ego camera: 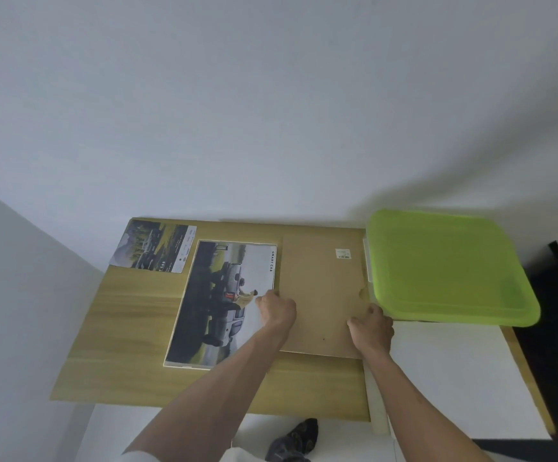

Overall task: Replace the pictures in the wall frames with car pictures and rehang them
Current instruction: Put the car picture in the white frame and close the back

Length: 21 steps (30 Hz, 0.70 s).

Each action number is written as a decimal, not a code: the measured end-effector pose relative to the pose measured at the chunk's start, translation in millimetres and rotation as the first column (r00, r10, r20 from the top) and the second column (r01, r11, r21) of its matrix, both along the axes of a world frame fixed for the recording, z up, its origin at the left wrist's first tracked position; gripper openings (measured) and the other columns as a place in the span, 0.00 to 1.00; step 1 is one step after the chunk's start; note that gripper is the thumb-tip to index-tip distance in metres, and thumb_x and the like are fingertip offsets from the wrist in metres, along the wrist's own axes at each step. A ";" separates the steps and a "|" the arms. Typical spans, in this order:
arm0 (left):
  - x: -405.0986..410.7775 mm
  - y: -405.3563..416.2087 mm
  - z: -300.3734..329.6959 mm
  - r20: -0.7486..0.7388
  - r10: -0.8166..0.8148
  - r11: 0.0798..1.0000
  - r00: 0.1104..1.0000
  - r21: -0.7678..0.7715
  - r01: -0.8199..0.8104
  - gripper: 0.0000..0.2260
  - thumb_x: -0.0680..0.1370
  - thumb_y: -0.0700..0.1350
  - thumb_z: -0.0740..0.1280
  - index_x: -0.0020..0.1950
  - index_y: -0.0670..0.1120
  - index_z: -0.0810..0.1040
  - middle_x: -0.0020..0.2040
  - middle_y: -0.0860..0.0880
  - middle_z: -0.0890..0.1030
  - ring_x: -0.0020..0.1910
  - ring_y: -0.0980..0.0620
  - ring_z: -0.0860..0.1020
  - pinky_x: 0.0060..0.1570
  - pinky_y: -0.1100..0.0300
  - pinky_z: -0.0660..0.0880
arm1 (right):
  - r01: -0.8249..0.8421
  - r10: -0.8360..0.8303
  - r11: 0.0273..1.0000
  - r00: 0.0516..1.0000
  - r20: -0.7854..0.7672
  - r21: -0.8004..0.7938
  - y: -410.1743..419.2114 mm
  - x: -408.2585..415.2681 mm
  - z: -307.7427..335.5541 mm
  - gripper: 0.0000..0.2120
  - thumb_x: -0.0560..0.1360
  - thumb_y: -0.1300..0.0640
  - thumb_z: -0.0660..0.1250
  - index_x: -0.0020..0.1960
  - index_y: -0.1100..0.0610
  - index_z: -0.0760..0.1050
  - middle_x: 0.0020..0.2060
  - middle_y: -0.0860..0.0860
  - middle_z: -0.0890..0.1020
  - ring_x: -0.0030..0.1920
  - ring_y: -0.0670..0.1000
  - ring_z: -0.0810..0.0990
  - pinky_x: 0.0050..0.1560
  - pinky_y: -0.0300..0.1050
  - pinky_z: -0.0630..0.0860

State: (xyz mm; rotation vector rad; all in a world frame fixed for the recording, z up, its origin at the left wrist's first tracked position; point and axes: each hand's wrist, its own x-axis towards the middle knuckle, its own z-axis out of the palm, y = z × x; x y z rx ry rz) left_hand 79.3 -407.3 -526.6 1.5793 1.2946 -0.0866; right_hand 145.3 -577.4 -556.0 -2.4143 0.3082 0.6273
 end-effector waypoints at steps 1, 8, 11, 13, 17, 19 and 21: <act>-2.0 6.4 0.3 0.011 0.007 1.000 1.000 0.010 -0.007 0.21 0.73 0.37 0.62 0.67 0.42 0.73 0.65 0.43 0.73 0.50 0.45 0.77 0.53 0.51 0.79 | -0.010 0.010 1.000 1.000 -0.001 0.024 0.7 0.3 -0.1 0.30 0.73 0.57 0.68 0.74 0.57 0.65 0.68 0.61 0.70 0.68 0.62 0.69 0.65 0.54 0.71; -24.7 65.8 19.1 0.021 -0.096 0.985 0.995 0.147 0.091 0.15 0.74 0.37 0.67 0.60 0.44 0.80 0.56 0.45 0.82 0.50 0.46 0.79 0.53 0.53 0.77 | -0.064 0.075 0.967 0.997 -0.035 0.248 24.1 -13.7 11.1 0.34 0.70 0.55 0.76 0.73 0.56 0.67 0.64 0.55 0.75 0.61 0.53 0.75 0.56 0.43 0.70; -44.4 101.9 21.0 0.017 -0.134 0.978 0.991 0.161 0.130 0.15 0.73 0.37 0.71 0.59 0.43 0.80 0.55 0.45 0.82 0.52 0.46 0.79 0.55 0.52 0.77 | -0.105 0.119 0.947 0.992 -0.029 0.302 46.7 -29.3 13.9 0.33 0.70 0.58 0.78 0.71 0.56 0.67 0.58 0.52 0.75 0.55 0.50 0.75 0.51 0.41 0.69; -60.6 126.8 18.5 0.011 -0.144 0.975 0.990 0.171 0.140 0.15 0.71 0.36 0.73 0.57 0.44 0.80 0.54 0.46 0.82 0.51 0.47 0.79 0.54 0.51 0.78 | -0.124 0.142 0.936 0.989 -0.030 0.328 64.4 -41.6 12.5 0.33 0.68 0.60 0.78 0.69 0.55 0.67 0.58 0.52 0.77 0.56 0.50 0.76 0.51 0.41 0.70; -98.3 168.7 9.8 0.001 -0.128 0.980 0.992 0.152 0.127 0.17 0.67 0.36 0.76 0.54 0.45 0.78 0.52 0.46 0.81 0.51 0.45 0.79 0.53 0.46 0.79 | -0.166 0.180 0.928 0.984 -0.014 0.333 102.3 -68.6 5.0 0.32 0.66 0.60 0.79 0.66 0.56 0.70 0.54 0.52 0.78 0.53 0.50 0.78 0.48 0.41 0.72; -115.9 184.1 5.8 -0.010 -0.098 0.985 0.995 0.141 0.099 0.17 0.66 0.36 0.76 0.53 0.45 0.79 0.50 0.46 0.81 0.49 0.44 0.80 0.51 0.47 0.80 | -0.208 0.217 0.927 0.976 0.008 0.312 118.5 -82.7 2.0 0.33 0.66 0.59 0.80 0.67 0.55 0.69 0.54 0.51 0.78 0.54 0.50 0.77 0.50 0.41 0.71; -130.6 195.8 3.2 -0.004 -0.076 0.989 0.997 0.127 0.076 0.16 0.66 0.35 0.75 0.51 0.45 0.79 0.48 0.46 0.82 0.47 0.44 0.80 0.47 0.51 0.80 | -0.235 0.239 0.928 0.971 0.023 0.290 130.8 -94.2 -1.7 0.32 0.67 0.58 0.79 0.67 0.55 0.69 0.53 0.51 0.78 0.53 0.50 0.78 0.49 0.41 0.71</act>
